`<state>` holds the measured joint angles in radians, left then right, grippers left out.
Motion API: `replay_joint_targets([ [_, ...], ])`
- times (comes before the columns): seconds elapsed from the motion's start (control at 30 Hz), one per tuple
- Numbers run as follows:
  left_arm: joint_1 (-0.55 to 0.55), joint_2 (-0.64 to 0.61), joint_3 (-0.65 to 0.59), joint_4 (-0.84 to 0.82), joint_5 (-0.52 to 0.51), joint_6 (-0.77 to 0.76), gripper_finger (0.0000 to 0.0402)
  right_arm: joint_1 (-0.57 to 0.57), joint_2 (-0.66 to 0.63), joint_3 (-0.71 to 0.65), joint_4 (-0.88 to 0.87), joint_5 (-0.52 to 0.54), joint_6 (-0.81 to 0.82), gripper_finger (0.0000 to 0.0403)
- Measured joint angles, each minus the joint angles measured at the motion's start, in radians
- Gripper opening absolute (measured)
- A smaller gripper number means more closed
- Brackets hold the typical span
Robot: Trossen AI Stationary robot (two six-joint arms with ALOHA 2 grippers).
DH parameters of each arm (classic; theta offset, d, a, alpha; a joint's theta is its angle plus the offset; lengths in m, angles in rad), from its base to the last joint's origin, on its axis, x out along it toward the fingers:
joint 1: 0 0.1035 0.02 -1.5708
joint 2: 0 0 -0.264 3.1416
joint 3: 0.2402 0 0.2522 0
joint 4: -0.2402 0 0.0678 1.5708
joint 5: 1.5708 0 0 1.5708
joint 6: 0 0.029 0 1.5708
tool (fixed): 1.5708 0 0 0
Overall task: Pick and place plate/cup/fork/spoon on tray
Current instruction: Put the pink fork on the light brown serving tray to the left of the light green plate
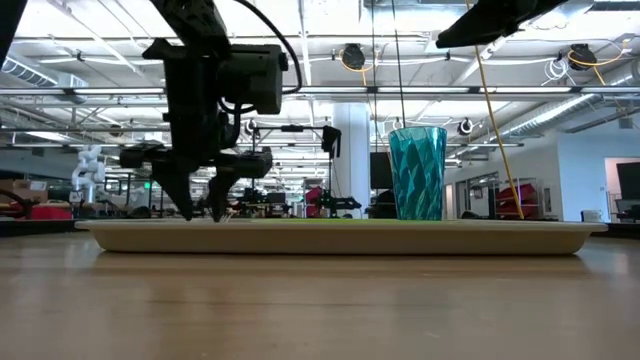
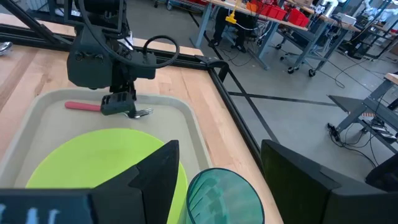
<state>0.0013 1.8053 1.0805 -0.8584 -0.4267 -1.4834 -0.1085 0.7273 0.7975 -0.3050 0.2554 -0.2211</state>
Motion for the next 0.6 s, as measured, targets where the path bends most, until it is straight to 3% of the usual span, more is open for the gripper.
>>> replay_joint_targets([
  [0.3, 0.016, 0.000, 0.006, 0.185, -0.085, 0.365, 0.0186, 0.000, 0.000, 0.000, 0.000, 0.000, 0.000, 0.0219],
  [0.6, 0.068, 0.000, 0.006, 0.150, -0.074, 0.356, 0.0186, 0.000, 0.000, 0.000, 0.000, 0.000, 0.000, 0.0219],
])
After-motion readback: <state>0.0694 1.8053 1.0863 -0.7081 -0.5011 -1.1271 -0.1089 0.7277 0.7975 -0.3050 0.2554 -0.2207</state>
